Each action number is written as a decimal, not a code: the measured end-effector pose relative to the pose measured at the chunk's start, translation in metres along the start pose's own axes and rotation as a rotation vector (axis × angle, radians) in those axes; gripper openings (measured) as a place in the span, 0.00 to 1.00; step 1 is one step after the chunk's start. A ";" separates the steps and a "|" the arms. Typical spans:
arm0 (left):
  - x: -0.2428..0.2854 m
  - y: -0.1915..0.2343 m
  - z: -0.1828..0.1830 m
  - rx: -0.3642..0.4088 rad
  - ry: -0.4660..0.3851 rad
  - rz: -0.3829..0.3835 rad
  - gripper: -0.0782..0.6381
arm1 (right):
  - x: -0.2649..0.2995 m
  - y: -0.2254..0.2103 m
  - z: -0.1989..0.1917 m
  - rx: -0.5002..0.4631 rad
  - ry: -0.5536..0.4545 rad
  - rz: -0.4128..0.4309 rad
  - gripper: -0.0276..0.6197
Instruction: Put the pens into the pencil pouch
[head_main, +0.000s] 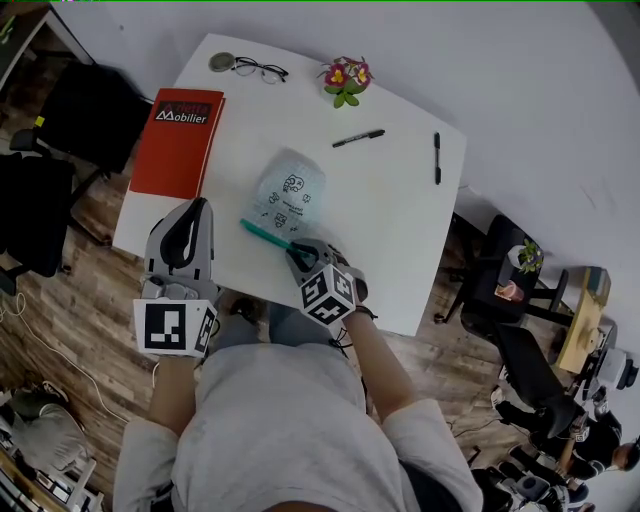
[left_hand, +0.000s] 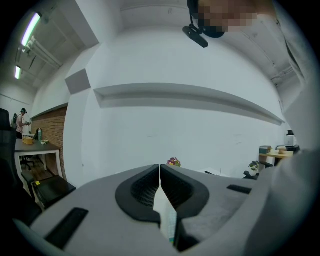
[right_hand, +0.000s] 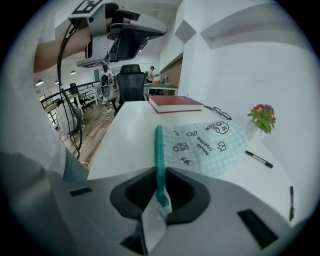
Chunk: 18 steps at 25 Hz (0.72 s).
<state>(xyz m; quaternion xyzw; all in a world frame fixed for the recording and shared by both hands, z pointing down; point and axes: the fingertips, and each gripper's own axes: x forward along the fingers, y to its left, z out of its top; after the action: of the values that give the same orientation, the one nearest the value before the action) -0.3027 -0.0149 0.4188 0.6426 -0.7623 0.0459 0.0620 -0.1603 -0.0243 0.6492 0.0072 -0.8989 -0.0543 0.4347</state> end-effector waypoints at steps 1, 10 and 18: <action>0.000 -0.001 0.001 0.003 -0.001 -0.002 0.15 | -0.004 -0.001 0.003 0.010 -0.011 -0.007 0.15; 0.004 -0.015 0.016 0.022 -0.033 -0.026 0.15 | -0.076 -0.042 0.057 0.106 -0.261 -0.164 0.15; 0.025 -0.045 0.037 0.052 -0.075 -0.095 0.15 | -0.164 -0.097 0.082 0.277 -0.490 -0.318 0.15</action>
<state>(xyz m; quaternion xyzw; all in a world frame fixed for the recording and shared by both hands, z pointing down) -0.2637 -0.0524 0.3858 0.6806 -0.7314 0.0385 0.0187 -0.1254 -0.1035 0.4603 0.1936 -0.9633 0.0011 0.1860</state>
